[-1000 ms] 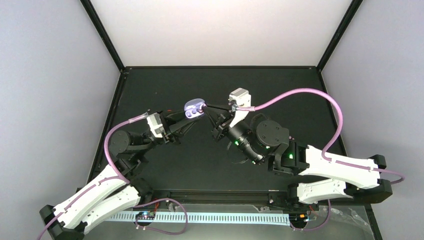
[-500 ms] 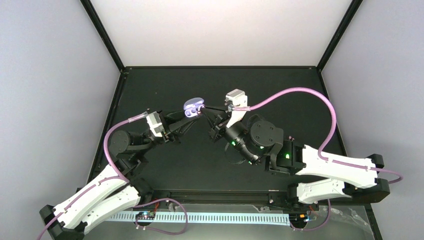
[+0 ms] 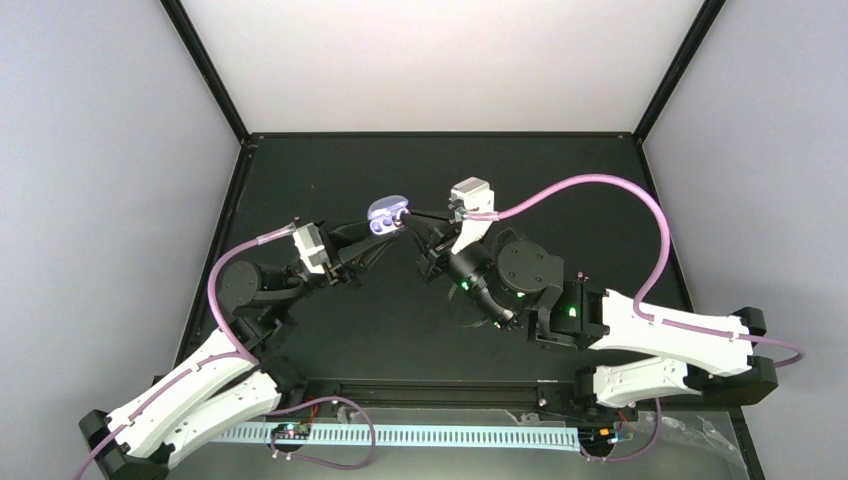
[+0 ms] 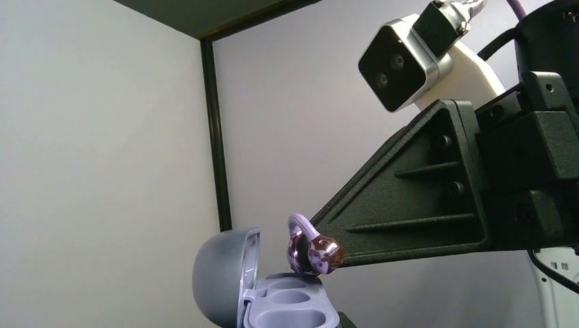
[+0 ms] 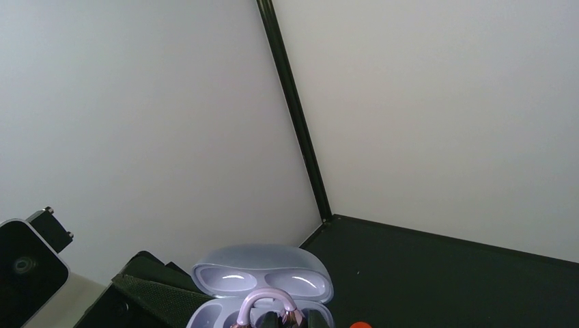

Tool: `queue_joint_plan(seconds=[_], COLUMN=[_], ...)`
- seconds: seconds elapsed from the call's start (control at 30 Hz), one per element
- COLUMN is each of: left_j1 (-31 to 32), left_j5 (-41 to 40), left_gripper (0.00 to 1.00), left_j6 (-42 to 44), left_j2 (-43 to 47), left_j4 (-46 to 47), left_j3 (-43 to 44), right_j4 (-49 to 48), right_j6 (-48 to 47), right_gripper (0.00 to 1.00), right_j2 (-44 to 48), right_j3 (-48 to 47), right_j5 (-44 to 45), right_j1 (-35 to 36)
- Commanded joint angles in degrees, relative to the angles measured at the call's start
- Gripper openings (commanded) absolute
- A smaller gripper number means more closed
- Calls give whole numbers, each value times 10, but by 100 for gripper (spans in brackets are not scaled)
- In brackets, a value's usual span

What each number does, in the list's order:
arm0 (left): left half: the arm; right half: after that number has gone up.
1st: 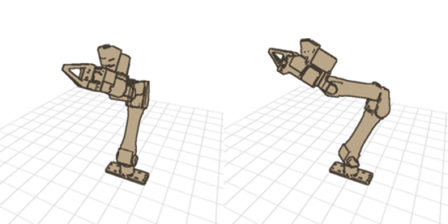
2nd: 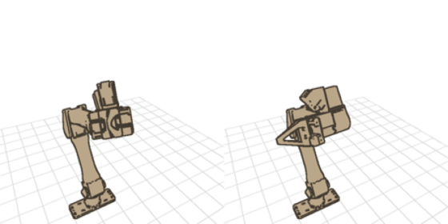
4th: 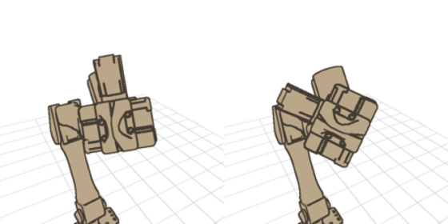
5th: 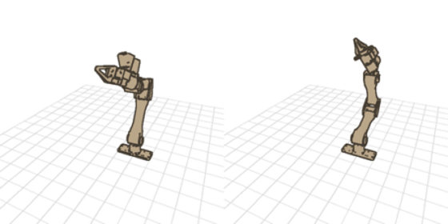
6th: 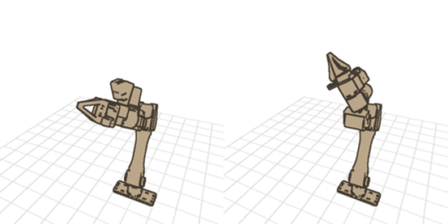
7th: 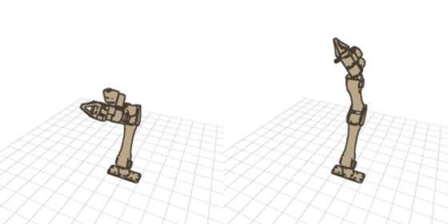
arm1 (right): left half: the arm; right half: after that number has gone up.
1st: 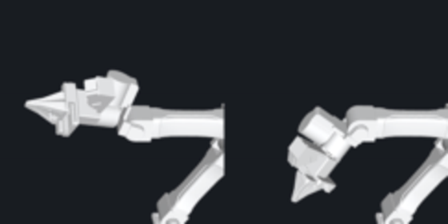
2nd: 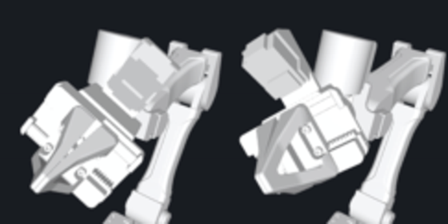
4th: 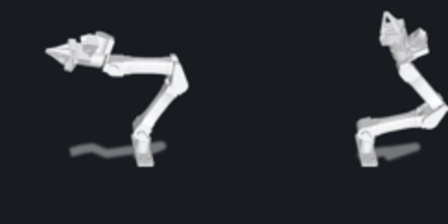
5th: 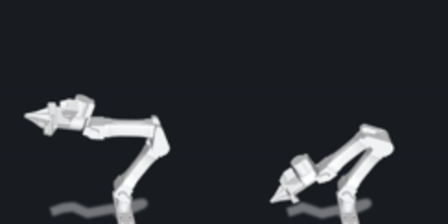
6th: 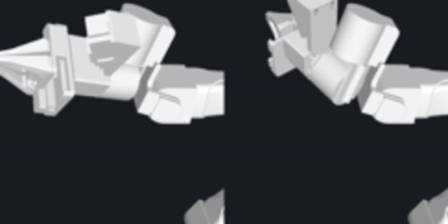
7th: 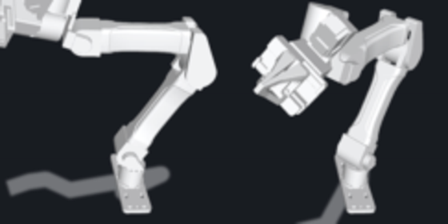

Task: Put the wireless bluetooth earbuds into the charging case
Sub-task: Place the earbud in the charging case.

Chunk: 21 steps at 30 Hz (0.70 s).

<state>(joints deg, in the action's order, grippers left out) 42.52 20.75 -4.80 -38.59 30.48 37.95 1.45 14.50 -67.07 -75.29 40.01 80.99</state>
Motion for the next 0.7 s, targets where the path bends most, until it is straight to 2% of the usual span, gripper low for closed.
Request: queue_joint_plan(seconds=[0.0, 0.67], left_j1=[6, 6], left_j5=[1, -19], left_gripper=[2, 2], left_j6=[-7, -7], left_j2=[9, 19], left_j4=[32, 32], left_j3=[0, -7], right_j4=[-1, 12], right_j6=[9, 18], right_gripper=[6, 6], right_j2=[-10, -2], right_j3=[-15, -6], right_j5=[15, 27], right_j1=[2, 2])
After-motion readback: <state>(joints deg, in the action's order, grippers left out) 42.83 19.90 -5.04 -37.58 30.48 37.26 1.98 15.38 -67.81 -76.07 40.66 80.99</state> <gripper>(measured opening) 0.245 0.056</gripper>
